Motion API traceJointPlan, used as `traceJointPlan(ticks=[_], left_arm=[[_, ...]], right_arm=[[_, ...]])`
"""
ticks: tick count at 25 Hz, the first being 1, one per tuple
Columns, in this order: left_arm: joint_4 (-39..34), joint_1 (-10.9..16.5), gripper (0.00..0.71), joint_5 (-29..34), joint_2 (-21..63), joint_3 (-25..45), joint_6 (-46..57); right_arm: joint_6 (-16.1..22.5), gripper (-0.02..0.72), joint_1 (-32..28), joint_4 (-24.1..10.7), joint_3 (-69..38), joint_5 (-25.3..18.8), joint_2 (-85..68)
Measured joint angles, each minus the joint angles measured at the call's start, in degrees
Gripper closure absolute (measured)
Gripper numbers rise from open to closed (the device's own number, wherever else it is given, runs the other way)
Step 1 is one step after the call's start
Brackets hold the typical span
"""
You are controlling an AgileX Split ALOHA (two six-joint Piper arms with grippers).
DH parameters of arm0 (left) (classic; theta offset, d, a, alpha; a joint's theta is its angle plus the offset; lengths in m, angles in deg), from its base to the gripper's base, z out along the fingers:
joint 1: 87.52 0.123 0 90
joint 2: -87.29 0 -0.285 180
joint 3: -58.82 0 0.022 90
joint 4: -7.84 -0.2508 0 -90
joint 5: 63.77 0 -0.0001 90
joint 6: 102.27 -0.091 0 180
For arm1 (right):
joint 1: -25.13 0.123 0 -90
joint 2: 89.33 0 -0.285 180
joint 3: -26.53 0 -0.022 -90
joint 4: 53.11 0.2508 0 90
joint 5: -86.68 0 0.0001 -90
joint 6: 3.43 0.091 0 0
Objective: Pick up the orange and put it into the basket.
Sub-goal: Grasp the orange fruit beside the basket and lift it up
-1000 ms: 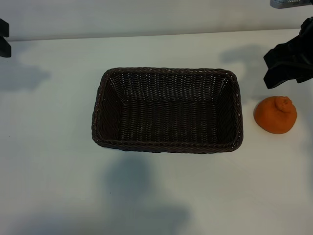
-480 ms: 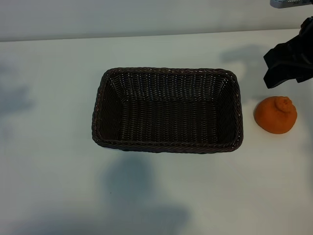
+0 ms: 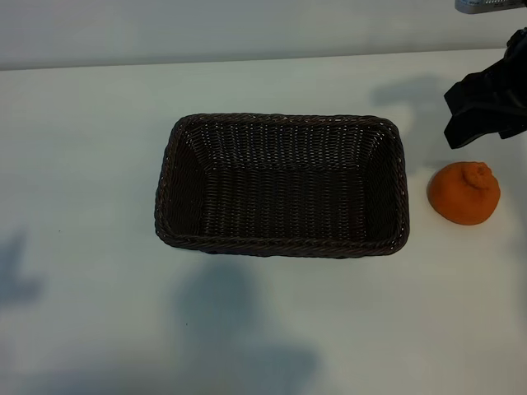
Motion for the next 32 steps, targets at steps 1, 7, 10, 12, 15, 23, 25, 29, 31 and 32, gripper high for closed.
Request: traceJointPlan(ticks=[1,7,10,12,15,23,25,29,31,32], left_arm=[[0.0,0.0,0.116,0.1,2.0,0.9,0.1],[-0.3,0.0,0.116,5.7,12.3,5.3,1.2],[-0.6,0.0,0.116,8.1,15.7,7.7,1.9],[-1.6,0.0,0.116,8.4,17.5,10.0,2.0],[-4.4,0.0,0.116,9.5,18.9,13.9,3.1],[-6.0,0.0,0.117,10.2,19.8,20.0,5.2],[-6.1,0.0,0.118,10.0,19.8,21.6,5.2],[-6.5,0.0,0.131,9.3,19.8,22.6,5.2],[-7.8,0.0,0.141,8.8,19.8,22.6,5.2],[-8.6,0.0,0.144,8.3,19.8,23.0,5.2]], right_arm=[[0.0,0.133,0.0,0.0,0.0,0.0,0.0],[0.0,0.133,0.0,0.0,0.0,0.0,0.0],[-0.1,0.133,0.0,0.0,0.0,0.0,0.0],[-0.1,0.133,0.0,0.0,0.0,0.0,0.0],[-0.1,0.133,0.0,0.0,0.0,0.0,0.0],[-0.1,0.133,0.0,0.0,0.0,0.0,0.0],[-0.1,0.133,0.0,0.0,0.0,0.0,0.0],[-0.1,0.133,0.0,0.0,0.0,0.0,0.0],[-0.1,0.133,0.0,0.0,0.0,0.1,0.0],[-0.1,0.133,0.0,0.0,0.0,0.1,0.0]])
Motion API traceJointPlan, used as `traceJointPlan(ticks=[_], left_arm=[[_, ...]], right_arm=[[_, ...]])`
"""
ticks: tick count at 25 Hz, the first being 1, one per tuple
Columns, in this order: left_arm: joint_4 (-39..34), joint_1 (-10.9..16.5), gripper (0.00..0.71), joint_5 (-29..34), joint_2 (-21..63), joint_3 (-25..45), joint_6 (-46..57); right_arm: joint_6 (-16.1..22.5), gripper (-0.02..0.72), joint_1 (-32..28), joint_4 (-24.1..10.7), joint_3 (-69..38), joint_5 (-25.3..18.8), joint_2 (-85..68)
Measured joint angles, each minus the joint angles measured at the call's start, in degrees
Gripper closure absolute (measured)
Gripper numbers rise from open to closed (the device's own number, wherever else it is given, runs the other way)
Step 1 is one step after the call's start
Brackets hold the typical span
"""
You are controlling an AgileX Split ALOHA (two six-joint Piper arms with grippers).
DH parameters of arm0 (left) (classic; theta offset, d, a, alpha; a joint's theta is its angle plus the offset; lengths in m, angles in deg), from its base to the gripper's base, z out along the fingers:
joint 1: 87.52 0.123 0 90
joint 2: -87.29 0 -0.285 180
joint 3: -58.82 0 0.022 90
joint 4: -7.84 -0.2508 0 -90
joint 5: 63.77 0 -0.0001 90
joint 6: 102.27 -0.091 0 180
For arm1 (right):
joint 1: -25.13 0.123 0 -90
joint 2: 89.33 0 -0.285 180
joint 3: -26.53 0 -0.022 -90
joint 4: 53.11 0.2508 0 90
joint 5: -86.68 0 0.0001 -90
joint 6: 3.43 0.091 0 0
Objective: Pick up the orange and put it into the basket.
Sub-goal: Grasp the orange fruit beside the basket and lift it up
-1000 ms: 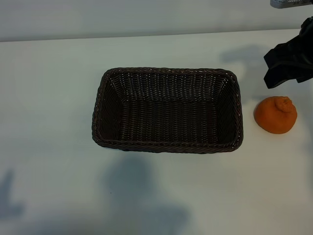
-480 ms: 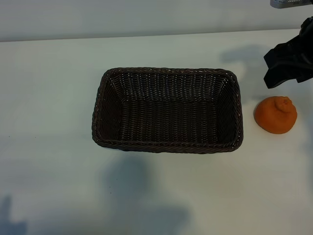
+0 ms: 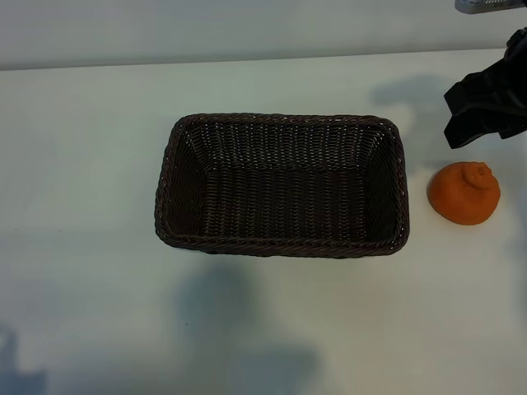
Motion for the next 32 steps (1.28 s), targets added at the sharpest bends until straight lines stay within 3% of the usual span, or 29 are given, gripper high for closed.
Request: traceJointPlan(ticks=[16,18,22,25,32], left_arm=[[-1.5,0.0,0.158,-1.1,1.4,0.6,0.9],[-1.5,0.0,0.158,-1.1,1.4,0.6,0.9],[-1.5,0.0,0.158,-1.1,1.5,0.6,0.9],[-1.5,0.0,0.158,-1.1,1.5,0.6,0.9],[-1.5,0.0,0.158,-1.1,1.5,0.6,0.9]], right_arm=[[0.0,0.133,0.0,-0.7,0.0,1.5,0.0],[0.7,0.133,0.0,-2.2,0.0,3.0,0.0],[7.4,0.133,0.0,-8.9,0.1,5.2,0.9],[9.8,0.133,0.0,-13.0,0.1,5.3,4.6],[11.9,0.133,0.0,-14.3,0.1,9.2,12.4]])
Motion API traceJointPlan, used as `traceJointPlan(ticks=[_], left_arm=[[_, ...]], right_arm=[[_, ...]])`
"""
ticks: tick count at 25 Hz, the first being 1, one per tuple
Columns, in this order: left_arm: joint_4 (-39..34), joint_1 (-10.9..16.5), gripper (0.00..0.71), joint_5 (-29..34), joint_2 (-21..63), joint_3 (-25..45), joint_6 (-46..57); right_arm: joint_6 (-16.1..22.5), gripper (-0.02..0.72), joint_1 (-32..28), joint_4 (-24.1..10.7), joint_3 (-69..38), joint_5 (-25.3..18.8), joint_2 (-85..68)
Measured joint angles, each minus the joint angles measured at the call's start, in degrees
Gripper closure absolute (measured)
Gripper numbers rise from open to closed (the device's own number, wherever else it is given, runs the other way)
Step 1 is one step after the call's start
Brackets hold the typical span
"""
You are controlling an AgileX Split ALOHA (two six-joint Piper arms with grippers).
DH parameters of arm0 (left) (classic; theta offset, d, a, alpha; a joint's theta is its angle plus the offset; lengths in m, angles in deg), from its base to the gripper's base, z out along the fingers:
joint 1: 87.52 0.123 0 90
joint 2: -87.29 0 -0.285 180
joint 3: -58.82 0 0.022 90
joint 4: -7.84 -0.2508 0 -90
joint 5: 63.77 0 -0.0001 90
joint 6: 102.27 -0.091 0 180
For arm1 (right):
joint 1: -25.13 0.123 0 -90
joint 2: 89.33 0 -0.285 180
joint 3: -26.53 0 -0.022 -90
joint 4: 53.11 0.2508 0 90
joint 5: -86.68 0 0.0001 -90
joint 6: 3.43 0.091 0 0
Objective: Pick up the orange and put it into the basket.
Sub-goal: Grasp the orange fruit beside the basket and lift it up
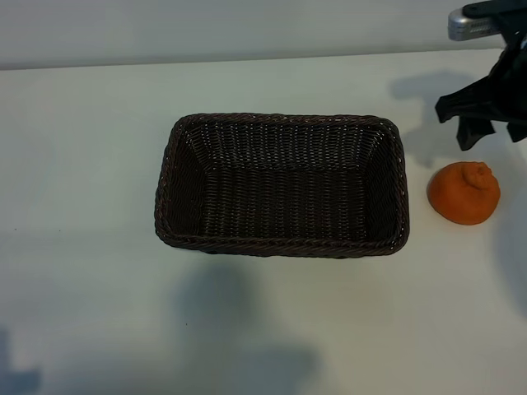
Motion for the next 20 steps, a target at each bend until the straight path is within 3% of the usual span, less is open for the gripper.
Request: traceJointPlan(ticks=[9,20], left_arm=[[0.0,0.0,0.158,0.0,0.0,0.0,0.0],[0.0,0.0,0.159,0.0,0.0,0.0,0.3]], right_arm=[[3.9,0.133,-0.1,0.3,0.0,2.6,4.0],[4.6,0.133,-0.8,-1.0,0.0,3.0,9.0]])
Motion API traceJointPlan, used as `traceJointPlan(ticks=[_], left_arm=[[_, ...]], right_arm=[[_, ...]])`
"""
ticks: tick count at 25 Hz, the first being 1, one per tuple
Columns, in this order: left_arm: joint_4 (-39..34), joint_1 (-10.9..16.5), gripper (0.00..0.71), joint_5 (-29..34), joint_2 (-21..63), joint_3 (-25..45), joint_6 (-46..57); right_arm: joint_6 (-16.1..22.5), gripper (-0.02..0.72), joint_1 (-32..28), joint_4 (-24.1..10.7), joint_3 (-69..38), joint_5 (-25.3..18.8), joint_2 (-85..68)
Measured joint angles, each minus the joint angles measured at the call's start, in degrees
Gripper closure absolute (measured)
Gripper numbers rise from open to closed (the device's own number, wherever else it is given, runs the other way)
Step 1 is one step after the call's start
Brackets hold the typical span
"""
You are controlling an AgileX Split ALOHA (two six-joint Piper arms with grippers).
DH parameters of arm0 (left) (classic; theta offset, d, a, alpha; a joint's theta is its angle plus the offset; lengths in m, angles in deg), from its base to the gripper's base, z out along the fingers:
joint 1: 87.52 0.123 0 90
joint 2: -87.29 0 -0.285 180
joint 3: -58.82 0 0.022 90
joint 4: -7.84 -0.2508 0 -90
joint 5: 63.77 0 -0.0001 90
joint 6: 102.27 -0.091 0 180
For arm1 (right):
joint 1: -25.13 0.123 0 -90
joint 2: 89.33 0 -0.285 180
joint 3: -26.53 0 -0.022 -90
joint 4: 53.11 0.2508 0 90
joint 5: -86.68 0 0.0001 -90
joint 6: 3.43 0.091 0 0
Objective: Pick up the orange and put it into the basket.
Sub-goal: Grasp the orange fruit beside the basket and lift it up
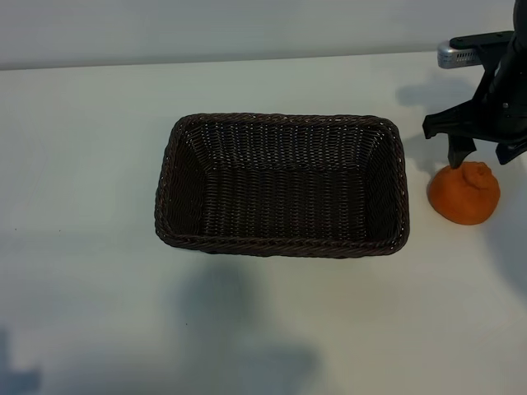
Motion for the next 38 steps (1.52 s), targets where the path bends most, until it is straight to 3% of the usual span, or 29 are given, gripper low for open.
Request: traceJointPlan(ticks=[22,38], left_arm=[[0.0,0.0,0.159,0.0,0.0,0.0,-0.3],[0.0,0.0,0.159,0.0,0.0,0.0,-0.3]], right_arm=[[-0.1,0.133,-1.7,-0.6,0.0,1.4,2.7],[-4.4,0.133,-2.1,1.9,0.0,1.0,2.7]])
